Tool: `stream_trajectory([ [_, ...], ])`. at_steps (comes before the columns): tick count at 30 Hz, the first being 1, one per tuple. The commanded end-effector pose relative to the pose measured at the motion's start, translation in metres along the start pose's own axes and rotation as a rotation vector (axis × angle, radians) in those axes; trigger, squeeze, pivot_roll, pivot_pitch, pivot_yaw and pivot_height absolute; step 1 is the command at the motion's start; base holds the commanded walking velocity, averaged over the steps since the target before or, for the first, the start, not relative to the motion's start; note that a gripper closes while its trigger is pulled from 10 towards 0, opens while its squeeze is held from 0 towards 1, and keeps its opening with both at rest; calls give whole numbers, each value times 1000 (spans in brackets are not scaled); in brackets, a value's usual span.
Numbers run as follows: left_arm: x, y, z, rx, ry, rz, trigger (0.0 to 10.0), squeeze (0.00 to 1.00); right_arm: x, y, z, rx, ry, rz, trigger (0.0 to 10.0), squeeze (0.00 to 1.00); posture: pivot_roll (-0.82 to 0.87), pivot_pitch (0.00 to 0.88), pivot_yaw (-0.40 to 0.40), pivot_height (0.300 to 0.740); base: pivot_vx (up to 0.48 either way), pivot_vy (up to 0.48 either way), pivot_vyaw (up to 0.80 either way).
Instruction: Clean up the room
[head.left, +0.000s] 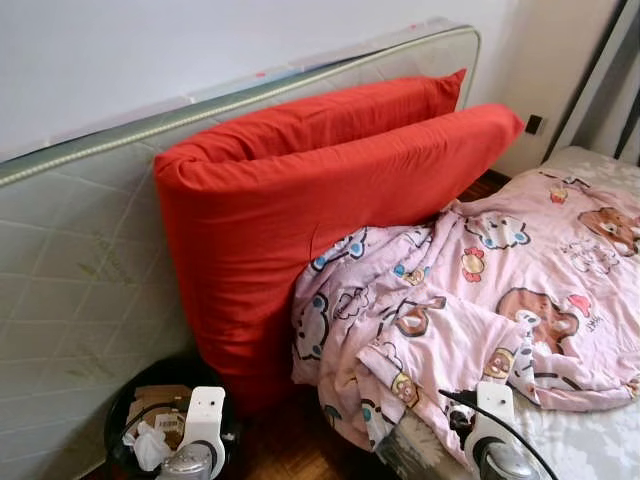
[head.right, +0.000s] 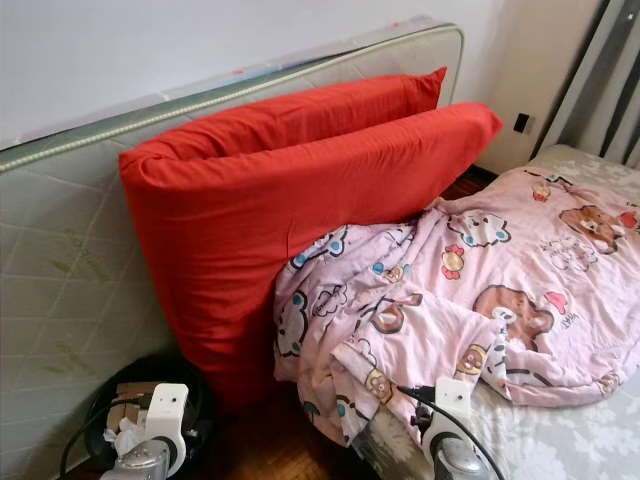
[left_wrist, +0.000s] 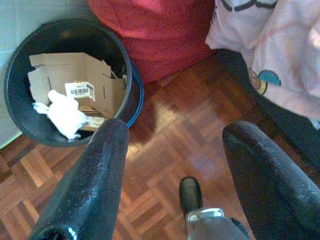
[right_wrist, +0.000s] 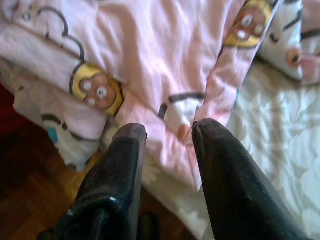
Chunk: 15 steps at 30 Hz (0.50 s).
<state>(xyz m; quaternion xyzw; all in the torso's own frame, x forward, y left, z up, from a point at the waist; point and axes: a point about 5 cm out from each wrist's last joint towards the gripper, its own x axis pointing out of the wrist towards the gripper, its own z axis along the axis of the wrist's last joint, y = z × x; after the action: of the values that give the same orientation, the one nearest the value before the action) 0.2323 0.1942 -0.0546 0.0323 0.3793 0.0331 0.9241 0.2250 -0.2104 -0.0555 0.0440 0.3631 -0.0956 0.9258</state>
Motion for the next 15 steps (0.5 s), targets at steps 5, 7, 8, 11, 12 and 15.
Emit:
stream_trajectory([
  [5, 0, 2, 5, -23, -43, 28, 10000, 0, 0, -1, 11, 3, -100, -13, 10000, 0, 45, 0, 21, 740, 0, 0, 0],
  [7, 0, 2, 4, -26, -48, 29, 10000, 0, -1, -1, 11, 14, -118, -18, 10000, 0, 47, 0, 19, 740, 0, 0, 0],
  [8, -1, 3, 4, -25, -55, 31, 10000, 0, -1, -1, 12, 20, -135, -19, 10000, 0, 47, 0, 18, 740, 0, 0, 0],
  [11, -2, 3, 2, -31, -66, 35, 10000, 0, -2, -1, 9, 0, -143, -1, 10000, 0, 58, 0, 12, 740, 0, 0, 0],
  [12, -2, 3, 2, -31, -66, 35, 10000, 0, -2, -1, 9, 0, -143, -1, 10000, 0, 58, 0, 12, 740, 0, 0, 0],
  [15, -3, 3, 0, -43, -82, 37, 10000, 0, -3, 1, 8, -22, -149, 27, 10000, 0, 52, 0, 12, 740, 0, 0, 0],
])
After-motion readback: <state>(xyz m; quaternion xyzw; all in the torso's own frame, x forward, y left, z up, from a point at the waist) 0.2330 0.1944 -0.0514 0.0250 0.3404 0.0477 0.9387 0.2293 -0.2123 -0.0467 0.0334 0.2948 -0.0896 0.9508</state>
